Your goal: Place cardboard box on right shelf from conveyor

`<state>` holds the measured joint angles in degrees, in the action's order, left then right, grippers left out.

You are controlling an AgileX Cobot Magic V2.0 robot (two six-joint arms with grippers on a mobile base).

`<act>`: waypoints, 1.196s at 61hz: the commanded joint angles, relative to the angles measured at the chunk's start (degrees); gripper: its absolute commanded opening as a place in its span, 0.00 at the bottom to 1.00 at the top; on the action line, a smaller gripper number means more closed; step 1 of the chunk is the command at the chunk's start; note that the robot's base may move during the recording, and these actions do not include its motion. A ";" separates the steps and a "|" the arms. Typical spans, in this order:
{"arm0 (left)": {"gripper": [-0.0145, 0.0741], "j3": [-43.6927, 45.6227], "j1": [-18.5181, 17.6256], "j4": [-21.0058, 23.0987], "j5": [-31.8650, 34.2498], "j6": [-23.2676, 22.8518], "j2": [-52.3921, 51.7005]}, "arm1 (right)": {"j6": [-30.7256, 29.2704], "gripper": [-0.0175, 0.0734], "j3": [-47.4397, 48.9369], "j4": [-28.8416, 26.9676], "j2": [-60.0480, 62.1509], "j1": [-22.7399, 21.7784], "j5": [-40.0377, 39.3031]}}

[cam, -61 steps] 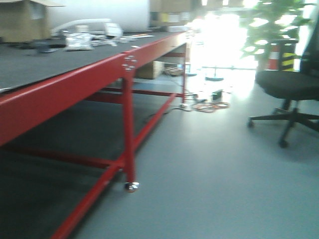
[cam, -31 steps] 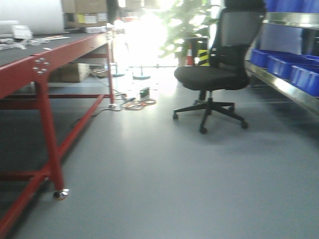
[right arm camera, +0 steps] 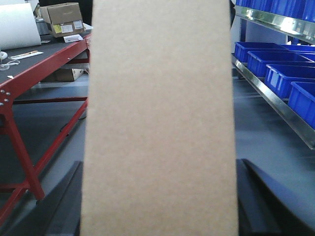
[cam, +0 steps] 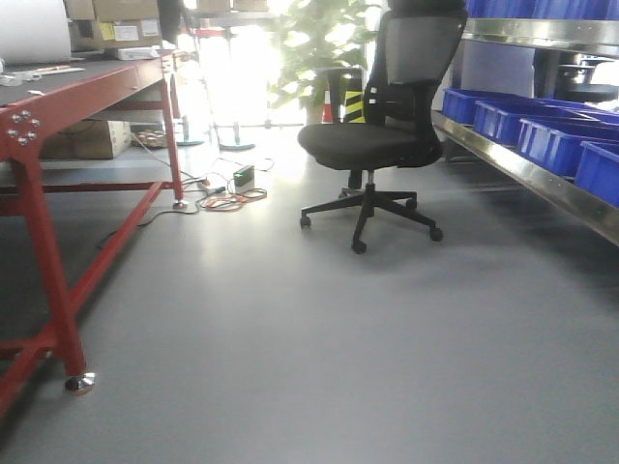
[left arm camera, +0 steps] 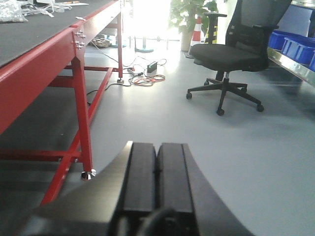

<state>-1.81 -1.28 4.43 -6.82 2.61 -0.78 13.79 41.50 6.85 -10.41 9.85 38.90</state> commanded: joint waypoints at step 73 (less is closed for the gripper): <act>0.03 -0.48 -0.44 0.34 4.92 0.02 -0.87 | -0.53 0.44 1.49 0.67 -1.01 -0.31 -6.20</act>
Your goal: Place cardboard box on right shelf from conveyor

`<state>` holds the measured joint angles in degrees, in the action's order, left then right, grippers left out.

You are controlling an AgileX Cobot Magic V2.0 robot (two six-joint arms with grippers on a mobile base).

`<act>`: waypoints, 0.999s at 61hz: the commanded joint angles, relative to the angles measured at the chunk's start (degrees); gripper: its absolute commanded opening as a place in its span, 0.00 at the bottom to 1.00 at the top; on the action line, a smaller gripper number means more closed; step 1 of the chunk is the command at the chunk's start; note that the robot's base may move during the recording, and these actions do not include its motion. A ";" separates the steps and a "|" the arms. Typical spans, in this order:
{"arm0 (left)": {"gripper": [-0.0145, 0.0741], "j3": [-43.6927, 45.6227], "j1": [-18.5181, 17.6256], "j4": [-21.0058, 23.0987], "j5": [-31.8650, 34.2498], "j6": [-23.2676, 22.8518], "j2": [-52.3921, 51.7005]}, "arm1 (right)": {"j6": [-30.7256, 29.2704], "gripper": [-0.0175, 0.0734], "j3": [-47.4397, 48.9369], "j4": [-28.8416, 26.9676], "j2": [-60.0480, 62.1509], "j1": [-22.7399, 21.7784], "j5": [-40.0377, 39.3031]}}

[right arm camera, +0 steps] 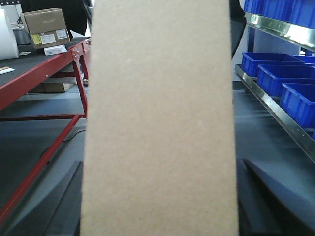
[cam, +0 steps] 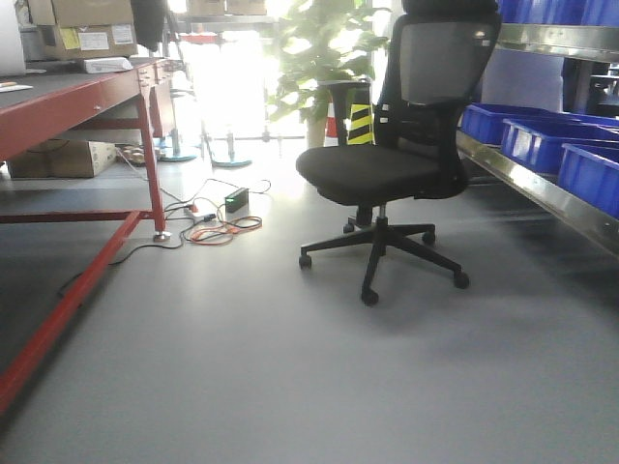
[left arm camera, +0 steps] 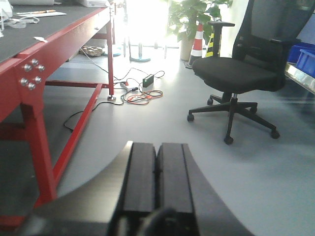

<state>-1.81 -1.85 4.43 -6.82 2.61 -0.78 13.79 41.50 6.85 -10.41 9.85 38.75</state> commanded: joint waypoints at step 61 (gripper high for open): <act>0.03 -0.48 4.66 0.34 4.92 0.02 -0.87 | -0.53 0.44 1.49 0.67 -1.01 -0.31 -6.05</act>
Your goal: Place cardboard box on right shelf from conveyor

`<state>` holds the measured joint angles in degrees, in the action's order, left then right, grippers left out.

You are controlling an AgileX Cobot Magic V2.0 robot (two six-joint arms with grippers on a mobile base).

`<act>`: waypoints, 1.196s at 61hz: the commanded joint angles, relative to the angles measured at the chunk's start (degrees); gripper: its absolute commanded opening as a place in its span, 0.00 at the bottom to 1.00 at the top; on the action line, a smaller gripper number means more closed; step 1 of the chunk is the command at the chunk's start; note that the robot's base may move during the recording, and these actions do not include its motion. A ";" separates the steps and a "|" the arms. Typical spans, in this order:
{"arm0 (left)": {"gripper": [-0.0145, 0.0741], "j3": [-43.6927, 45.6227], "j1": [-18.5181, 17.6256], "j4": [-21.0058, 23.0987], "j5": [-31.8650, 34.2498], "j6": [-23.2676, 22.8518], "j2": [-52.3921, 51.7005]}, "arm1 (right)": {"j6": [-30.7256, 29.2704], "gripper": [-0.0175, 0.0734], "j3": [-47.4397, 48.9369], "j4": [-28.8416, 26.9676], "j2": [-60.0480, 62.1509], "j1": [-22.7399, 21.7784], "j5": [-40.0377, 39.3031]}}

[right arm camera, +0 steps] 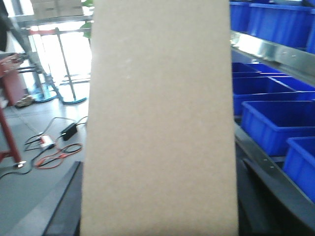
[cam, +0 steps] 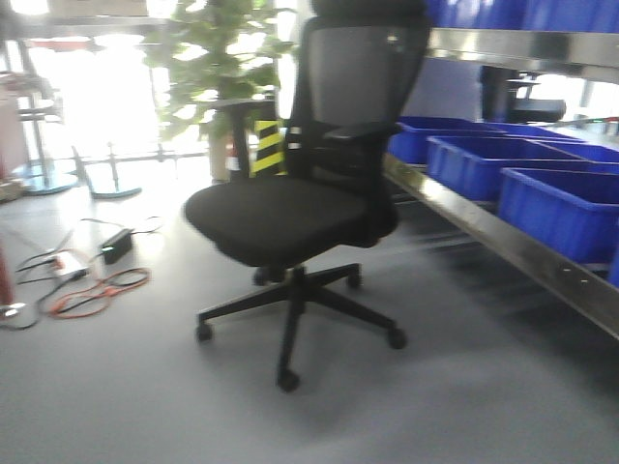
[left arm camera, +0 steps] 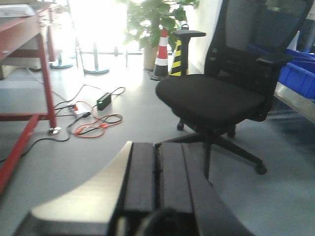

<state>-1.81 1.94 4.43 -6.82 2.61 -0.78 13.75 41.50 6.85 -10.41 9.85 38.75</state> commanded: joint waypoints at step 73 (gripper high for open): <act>0.03 -0.48 1.20 0.34 4.92 0.02 -0.87 | -0.49 0.44 1.49 0.67 -1.01 -0.31 -6.05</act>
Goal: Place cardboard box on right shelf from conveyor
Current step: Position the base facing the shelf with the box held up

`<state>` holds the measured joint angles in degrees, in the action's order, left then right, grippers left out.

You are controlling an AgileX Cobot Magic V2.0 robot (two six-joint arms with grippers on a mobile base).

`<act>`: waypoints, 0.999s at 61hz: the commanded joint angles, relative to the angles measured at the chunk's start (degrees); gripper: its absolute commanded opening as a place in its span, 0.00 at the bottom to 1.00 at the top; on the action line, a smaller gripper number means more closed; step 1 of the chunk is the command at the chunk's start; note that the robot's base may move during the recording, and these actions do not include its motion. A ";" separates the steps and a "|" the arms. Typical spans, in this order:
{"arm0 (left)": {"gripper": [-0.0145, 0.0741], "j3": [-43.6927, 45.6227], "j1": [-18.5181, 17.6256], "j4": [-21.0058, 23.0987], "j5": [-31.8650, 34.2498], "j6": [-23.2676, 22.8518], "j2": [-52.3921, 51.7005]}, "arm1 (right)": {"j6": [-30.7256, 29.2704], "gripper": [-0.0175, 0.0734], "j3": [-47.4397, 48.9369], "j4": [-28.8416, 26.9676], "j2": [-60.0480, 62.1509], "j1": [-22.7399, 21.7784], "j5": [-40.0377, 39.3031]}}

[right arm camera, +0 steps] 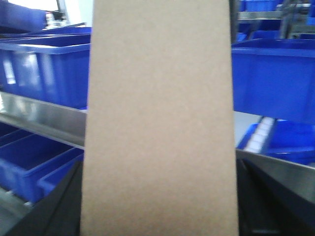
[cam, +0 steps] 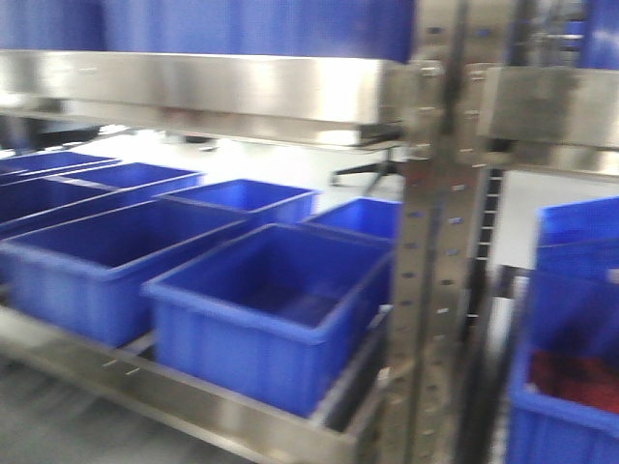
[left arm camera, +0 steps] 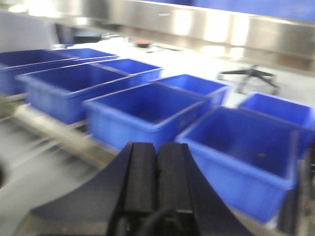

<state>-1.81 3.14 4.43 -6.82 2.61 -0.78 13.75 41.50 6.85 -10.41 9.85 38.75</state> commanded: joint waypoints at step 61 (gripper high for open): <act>0.03 -0.48 -1.06 0.34 4.92 0.02 -0.77 | -0.49 0.44 1.49 0.67 -1.01 -0.31 -6.05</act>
<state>-1.81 2.44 4.43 -6.82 2.61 -0.78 13.75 41.50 6.85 -10.41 9.85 38.75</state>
